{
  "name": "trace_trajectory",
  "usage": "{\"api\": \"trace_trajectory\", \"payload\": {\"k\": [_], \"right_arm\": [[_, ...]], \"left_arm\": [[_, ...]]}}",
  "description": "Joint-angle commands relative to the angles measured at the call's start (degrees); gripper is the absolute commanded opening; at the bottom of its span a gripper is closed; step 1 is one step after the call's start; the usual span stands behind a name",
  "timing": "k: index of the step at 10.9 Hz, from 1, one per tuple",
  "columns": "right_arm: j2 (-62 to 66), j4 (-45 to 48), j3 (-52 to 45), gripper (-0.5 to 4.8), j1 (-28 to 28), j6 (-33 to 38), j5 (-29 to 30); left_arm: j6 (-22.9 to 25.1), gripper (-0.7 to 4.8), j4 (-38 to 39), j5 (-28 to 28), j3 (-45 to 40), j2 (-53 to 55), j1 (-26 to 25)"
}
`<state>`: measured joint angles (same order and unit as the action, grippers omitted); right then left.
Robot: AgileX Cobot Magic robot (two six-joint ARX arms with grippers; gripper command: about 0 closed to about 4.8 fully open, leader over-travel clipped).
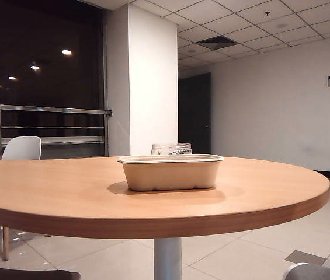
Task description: Pick up the box filled with clips, pour some clips from it into the rectangular paper box, and then put the clip box back on the table.
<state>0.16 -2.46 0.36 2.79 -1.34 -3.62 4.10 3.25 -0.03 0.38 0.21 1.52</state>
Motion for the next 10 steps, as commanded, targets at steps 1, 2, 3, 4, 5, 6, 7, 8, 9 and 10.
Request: {"api": "trace_trajectory", "payload": {"k": [1,2,3,4,5,6,7,8,9,10], "right_arm": [[-0.1,1.2,0.7,-0.02,0.0,0.1,0.2],[-0.1,1.2,0.7,-0.02,0.0,0.1,0.2],[0.0,1.8,7.3,-0.02,0.0,4.6,-2.4],[0.4,2.3,10.4,-0.02,0.0,4.8,-3.9],[1.1,2.2,12.3,-0.02,0.0,4.8,-4.4],[2.6,2.3,14.7,-0.03,0.0,4.8,-4.4],[5.9,2.6,18.5,-0.03,0.0,4.8,-4.4],[8.5,3.3,21.2,-0.02,0.0,4.8,-4.3],[11.8,4.7,24.3,-0.02,0.0,4.8,-4.2],[17.3,7.2,29.0,-0.02,0.0,4.8,-4.2]], "left_arm": [[0.0,-0.08,-0.6,0.3,0.1,-0.1,0.0],[0.0,-0.08,-0.6,0.2,0.1,0.0,0.0],[-6.7,-0.07,-0.6,0.0,3.4,0.0,0.0],[-6.7,-0.08,0.4,-0.1,5.9,0.0,0.0],[-6.7,-0.08,1.1,-0.3,7.6,0.2,0.0],[-6.8,-0.08,1.6,-0.8,9.7,0.6,0.0],[-8.1,-0.08,1.9,-1.7,13.0,2.1,0.0],[-8.8,-0.08,1.8,-1.8,15.7,3.8,0.0],[-9.3,-0.07,1.8,-1.8,18.4,6.2,0.0],[-9.3,-0.07,1.8,-1.9,22.4,10.3,0.0]]}}
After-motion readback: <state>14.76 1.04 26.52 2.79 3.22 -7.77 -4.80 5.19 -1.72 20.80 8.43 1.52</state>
